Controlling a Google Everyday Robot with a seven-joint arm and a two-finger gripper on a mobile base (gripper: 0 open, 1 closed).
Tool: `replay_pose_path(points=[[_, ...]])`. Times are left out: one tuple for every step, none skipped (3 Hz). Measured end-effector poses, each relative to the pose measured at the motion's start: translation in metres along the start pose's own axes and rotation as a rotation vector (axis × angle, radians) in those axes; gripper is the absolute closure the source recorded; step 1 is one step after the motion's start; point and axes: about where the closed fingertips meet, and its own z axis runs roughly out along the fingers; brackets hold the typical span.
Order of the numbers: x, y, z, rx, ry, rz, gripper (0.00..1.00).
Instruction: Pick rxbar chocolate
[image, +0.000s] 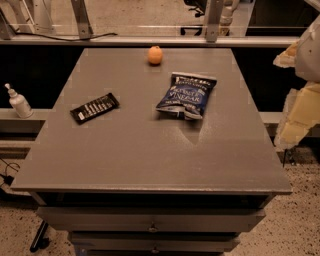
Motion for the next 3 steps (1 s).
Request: replay_pose_path(points=[[0.000,0.000,0.000,0.000,0.000,0.000,0.00],[-0.009,-0.003,0.013,-0.031,-0.051,-0.011,0.00],[-0.047,-0.009,0.045,-0.088,-0.163,-0.031,0.00]])
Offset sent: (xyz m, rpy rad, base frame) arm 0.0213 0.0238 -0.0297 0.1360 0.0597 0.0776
